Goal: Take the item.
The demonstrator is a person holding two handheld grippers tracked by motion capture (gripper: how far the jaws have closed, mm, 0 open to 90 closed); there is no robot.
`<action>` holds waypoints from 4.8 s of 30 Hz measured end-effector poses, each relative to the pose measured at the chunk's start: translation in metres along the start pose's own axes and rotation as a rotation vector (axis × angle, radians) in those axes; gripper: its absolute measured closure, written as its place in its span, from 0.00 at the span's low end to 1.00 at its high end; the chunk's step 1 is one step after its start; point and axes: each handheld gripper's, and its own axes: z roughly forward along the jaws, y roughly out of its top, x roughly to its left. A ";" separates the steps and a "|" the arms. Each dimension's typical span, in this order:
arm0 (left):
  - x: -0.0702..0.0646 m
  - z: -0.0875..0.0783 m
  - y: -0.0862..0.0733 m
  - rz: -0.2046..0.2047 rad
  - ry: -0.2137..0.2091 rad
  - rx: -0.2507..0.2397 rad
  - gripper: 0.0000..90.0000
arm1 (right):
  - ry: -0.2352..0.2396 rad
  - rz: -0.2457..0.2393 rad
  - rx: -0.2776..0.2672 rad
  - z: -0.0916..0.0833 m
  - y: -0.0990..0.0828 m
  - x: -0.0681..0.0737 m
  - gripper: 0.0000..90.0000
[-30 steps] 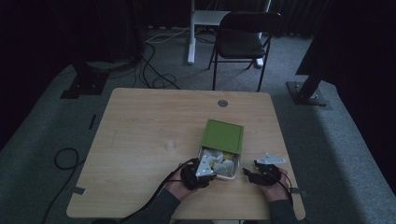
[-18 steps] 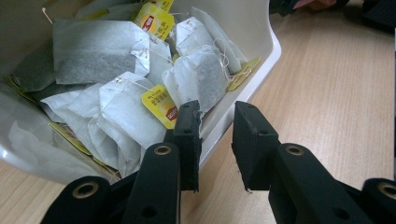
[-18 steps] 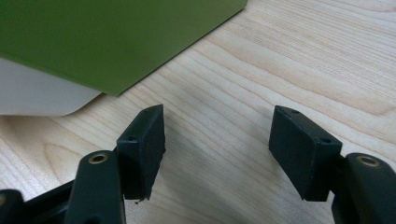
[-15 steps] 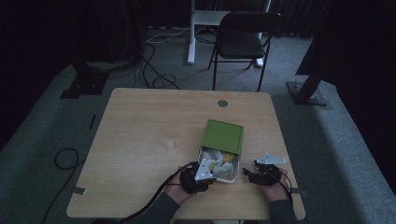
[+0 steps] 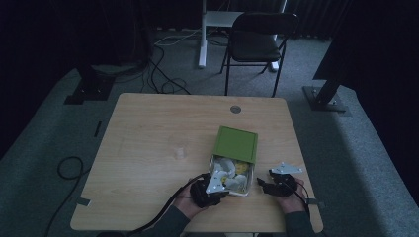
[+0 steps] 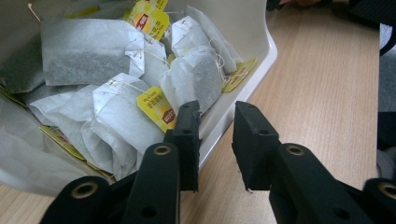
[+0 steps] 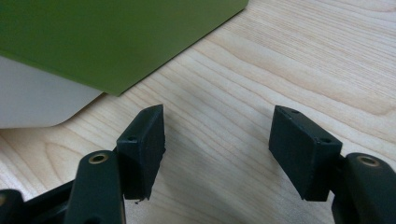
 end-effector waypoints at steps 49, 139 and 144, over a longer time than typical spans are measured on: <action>0.009 0.012 0.025 -0.016 0.097 -0.018 0.72 | 0.006 -0.007 -0.001 0.000 0.000 0.000 0.39; 0.032 -0.071 0.016 -0.079 0.023 -0.140 1.00 | 0.010 -0.009 -0.005 0.000 -0.001 0.000 0.39; 0.032 -0.075 0.015 -0.078 0.029 -0.137 1.00 | 0.010 -0.009 -0.004 0.000 -0.001 0.000 0.39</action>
